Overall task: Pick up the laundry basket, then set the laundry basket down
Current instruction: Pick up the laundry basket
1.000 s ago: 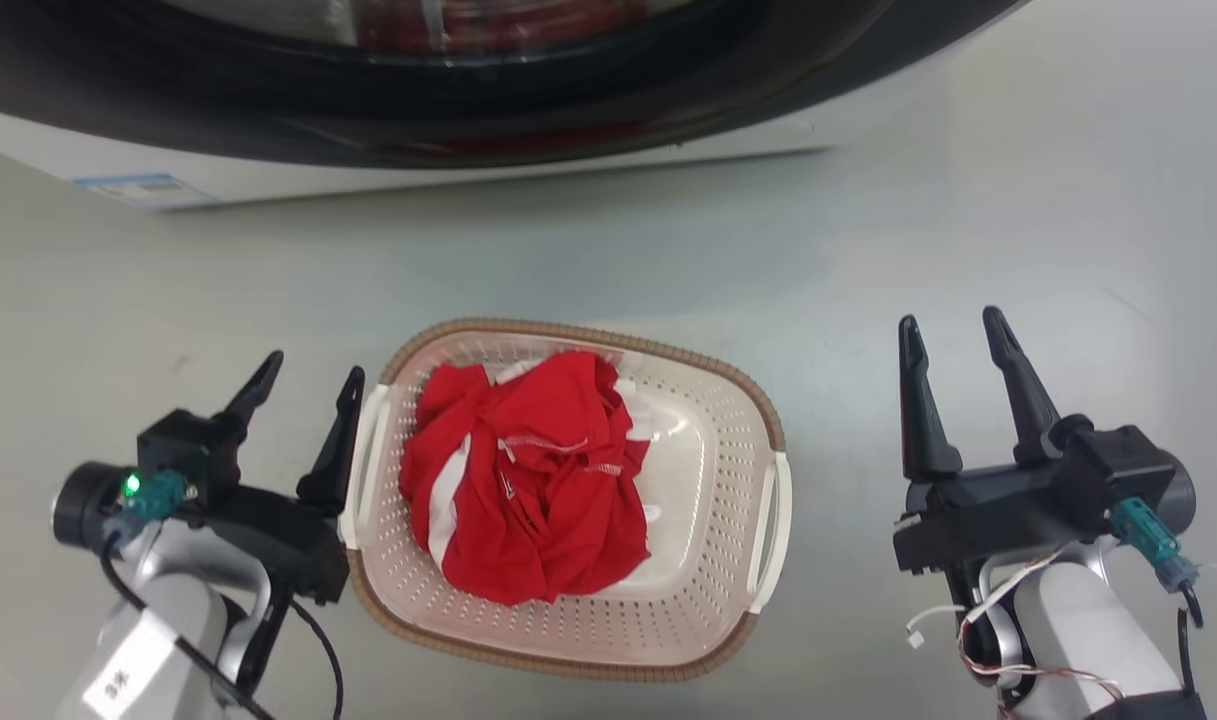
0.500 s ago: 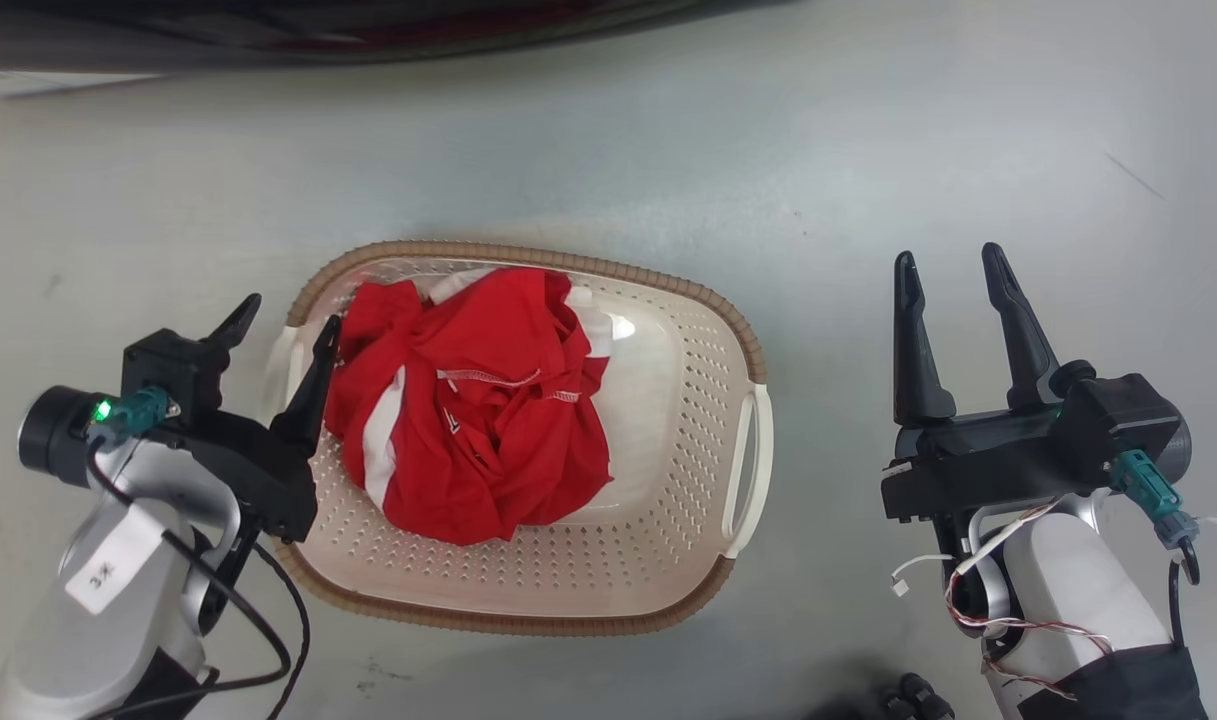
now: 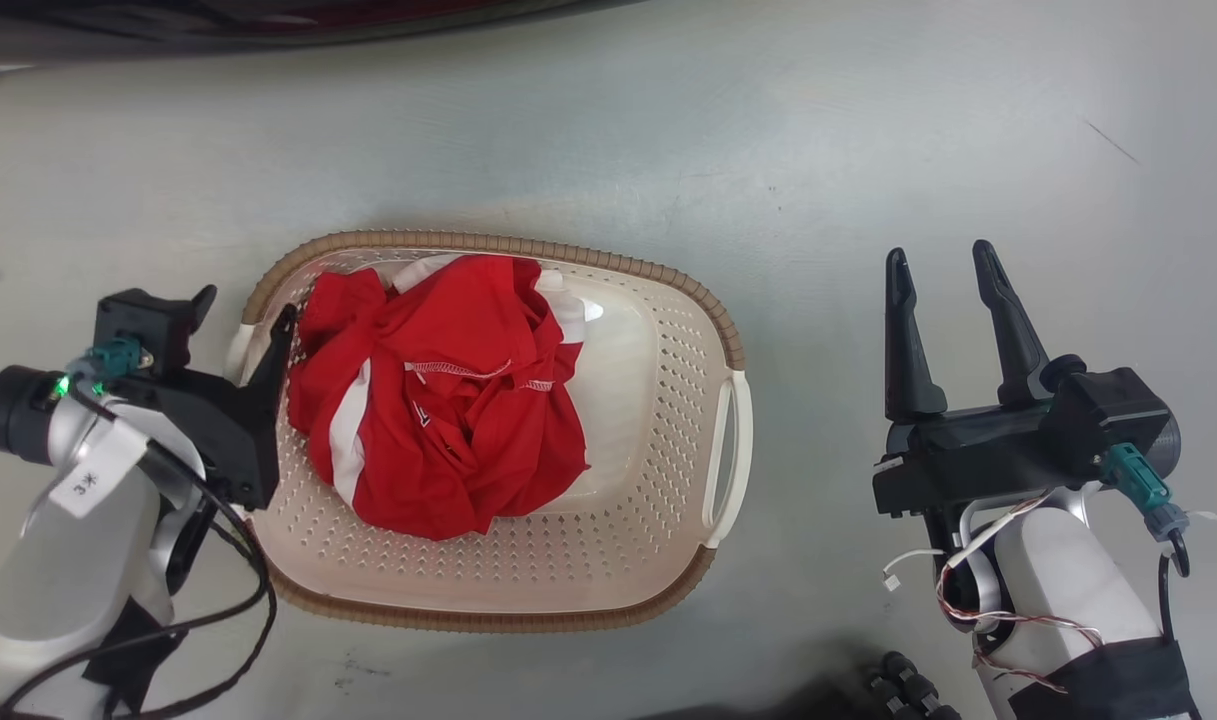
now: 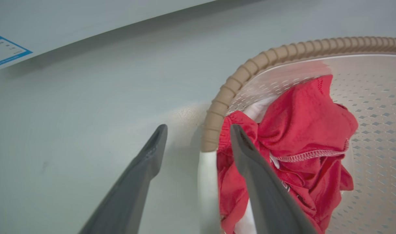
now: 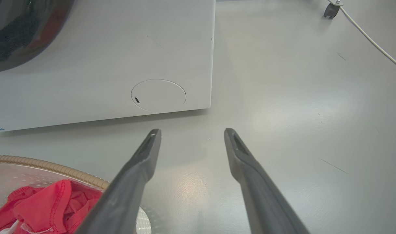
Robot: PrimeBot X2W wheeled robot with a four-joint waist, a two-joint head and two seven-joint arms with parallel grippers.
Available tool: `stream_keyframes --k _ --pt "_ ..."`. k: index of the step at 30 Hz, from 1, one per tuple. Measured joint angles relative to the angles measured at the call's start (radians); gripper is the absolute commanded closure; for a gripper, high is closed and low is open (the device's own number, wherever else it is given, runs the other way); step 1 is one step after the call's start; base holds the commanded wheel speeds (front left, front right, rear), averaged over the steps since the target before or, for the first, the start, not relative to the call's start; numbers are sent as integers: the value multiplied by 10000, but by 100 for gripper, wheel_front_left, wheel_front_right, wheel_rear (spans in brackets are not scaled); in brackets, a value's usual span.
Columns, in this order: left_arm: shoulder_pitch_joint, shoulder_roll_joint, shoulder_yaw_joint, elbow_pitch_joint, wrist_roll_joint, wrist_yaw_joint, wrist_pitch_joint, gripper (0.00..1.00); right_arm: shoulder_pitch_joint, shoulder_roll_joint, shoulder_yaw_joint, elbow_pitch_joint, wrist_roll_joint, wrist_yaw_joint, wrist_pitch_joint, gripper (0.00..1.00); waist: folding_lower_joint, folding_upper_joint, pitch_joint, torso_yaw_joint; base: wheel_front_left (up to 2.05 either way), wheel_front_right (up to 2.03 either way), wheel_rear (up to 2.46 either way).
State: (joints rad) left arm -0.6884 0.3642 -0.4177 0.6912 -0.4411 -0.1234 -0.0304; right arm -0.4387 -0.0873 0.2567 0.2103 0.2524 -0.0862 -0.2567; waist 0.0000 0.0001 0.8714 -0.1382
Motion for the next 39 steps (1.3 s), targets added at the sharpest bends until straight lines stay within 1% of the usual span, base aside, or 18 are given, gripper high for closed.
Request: stream_keyframes --k 2,3,4,5,6,7,16,20,26,32,39 --pt "-159 -2 -17 211 -46 -2 81 0 -23 17 0 23 -27 21 0 0 0 0 17 -29 0 0 0" --pt "-233 -2 -44 322 -48 -2 127 41 -30 23 0 31 -33 29 0 0 0 0 23 -43 0 0 0" --pt "-291 -8 -65 422 -52 -2 157 62 -30 31 -2 42 -48 29 0 0 0 0 29 -57 0 0 0" --pt "-334 -10 -98 512 -52 -2 203 73 -31 36 -6 56 -54 31 0 0 0 0 34 -69 0 0 0" --pt "-375 -17 -123 612 -59 -6 213 100 -31 40 -10 71 -54 33 0 0 0 0 38 -81 0 0 0" --pt "-423 -40 -163 708 -81 -82 257 100 -31 44 -17 82 -54 65 0 0 0 0 41 -92 0 0 0" --pt "-722 -84 -477 1189 -382 -88 288 100 -50 73 -79 167 -65 86 0 0 0 -2 56 -137 0 0 0" --pt "-837 -136 -470 1436 -558 -90 270 100 -55 82 -104 190 -67 117 0 0 -1 -2 44 -123 0 0 0" --pt "-822 -395 -259 1941 -1097 -90 196 100 -126 98 -178 251 -69 159 0 0 -1 -2 -14 -45 0 0 0" --pt "-773 -648 -265 2238 -1315 -88 178 100 -156 107 -259 303 -107 163 0 0 -1 -2 -131 73 0 0 0" --pt "-619 -736 -453 2483 -1567 -88 105 100 -217 119 -293 324 -151 236 0 0 0 -2 -237 195 0 0 0"
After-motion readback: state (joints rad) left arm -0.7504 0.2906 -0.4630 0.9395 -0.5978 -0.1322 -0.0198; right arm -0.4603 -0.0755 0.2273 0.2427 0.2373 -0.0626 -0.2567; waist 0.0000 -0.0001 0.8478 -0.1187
